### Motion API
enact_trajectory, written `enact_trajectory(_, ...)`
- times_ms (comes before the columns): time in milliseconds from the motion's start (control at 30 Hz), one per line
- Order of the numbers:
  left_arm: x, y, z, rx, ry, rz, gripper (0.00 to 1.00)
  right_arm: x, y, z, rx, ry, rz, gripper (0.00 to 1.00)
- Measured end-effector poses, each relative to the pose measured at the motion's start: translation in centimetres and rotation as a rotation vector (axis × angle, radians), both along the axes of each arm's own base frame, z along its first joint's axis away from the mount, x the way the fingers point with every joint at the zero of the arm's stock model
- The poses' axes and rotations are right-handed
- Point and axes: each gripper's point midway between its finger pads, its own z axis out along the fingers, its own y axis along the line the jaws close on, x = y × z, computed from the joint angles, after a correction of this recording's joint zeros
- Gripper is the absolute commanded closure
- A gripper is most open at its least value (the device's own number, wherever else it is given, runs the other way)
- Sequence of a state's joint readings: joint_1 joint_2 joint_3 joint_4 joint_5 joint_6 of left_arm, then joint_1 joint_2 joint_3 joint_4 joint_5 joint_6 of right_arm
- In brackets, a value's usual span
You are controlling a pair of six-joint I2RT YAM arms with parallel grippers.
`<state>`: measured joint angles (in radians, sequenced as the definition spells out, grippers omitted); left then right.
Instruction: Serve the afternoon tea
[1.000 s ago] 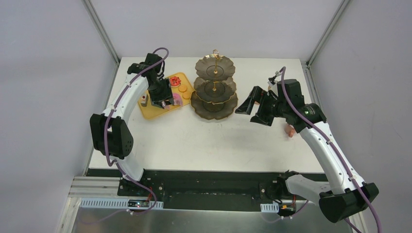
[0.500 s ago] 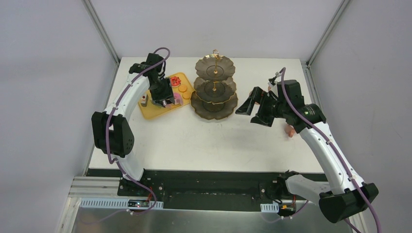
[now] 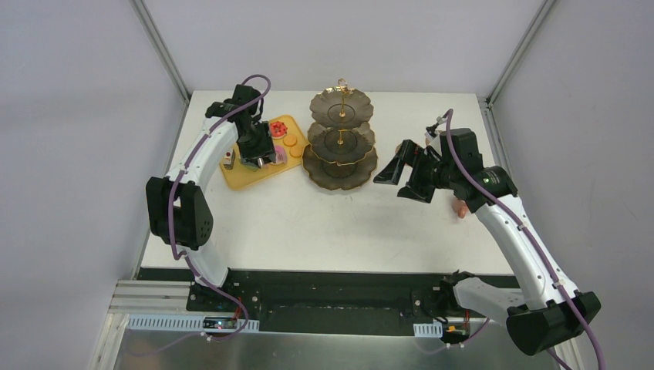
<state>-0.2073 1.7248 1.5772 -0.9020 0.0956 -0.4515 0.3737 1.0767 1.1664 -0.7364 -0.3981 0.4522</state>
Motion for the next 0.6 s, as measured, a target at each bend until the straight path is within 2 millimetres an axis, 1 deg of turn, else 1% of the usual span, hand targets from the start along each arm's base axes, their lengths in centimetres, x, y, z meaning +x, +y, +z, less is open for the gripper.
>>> enact_trajectory(400, 0.76, -0.17, 0.14, -0.006, -0.029, -0.001, 0.49, -0.15, 0.00, 0.26, 0.009, -0.005, 0.004, 0.01)
enact_trajectory(600, 0.98, -0.19, -0.42, 0.000, -0.018, -0.007, 0.49, -0.18, 0.00, 0.23, 0.010, -0.004, 0.004, 0.01)
